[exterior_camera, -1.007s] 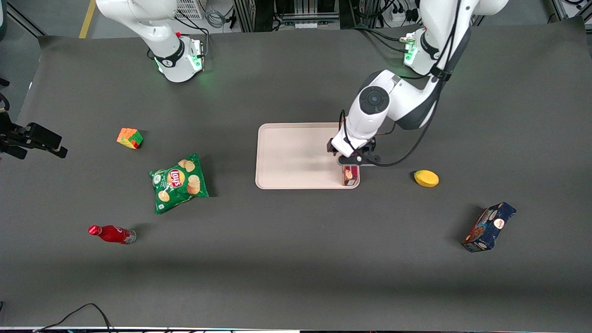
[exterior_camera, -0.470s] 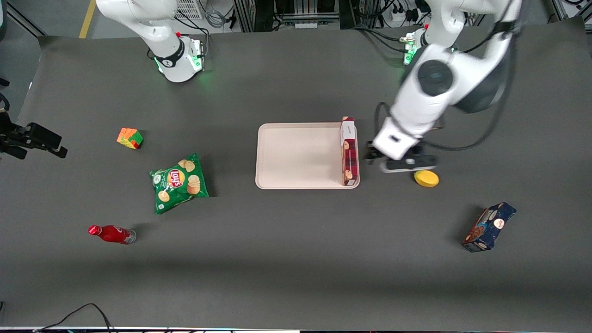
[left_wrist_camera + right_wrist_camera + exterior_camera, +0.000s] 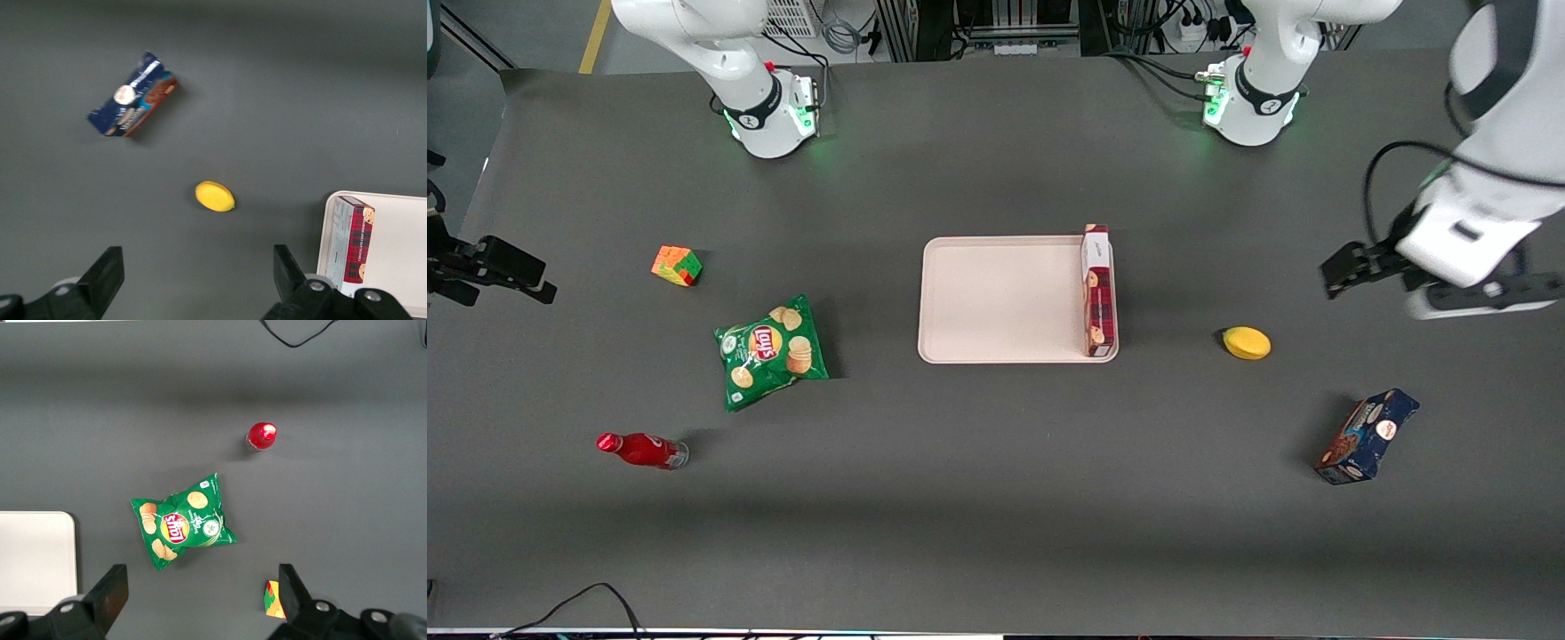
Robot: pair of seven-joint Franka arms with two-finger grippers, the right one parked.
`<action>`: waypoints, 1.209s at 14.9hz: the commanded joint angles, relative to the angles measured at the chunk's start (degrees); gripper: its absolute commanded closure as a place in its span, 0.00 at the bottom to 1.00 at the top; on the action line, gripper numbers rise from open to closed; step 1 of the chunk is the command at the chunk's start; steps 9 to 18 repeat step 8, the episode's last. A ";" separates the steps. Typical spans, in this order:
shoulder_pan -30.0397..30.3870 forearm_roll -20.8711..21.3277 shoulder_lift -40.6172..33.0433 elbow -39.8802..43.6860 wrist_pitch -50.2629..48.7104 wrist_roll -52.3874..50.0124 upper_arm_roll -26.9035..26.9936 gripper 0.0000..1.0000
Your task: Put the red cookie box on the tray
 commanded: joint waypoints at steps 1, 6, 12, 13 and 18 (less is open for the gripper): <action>-0.62 0.03 -5.07 0.24 -3.21 3.30 2.68 0.00; -0.10 0.20 -7.28 0.32 -6.39 4.01 3.56 0.00; -0.10 0.20 -7.28 0.24 -6.56 4.80 3.56 0.00; -0.10 0.20 -7.28 0.24 -6.56 4.80 3.56 0.00; -0.10 0.20 -7.28 0.24 -6.56 4.80 3.56 0.00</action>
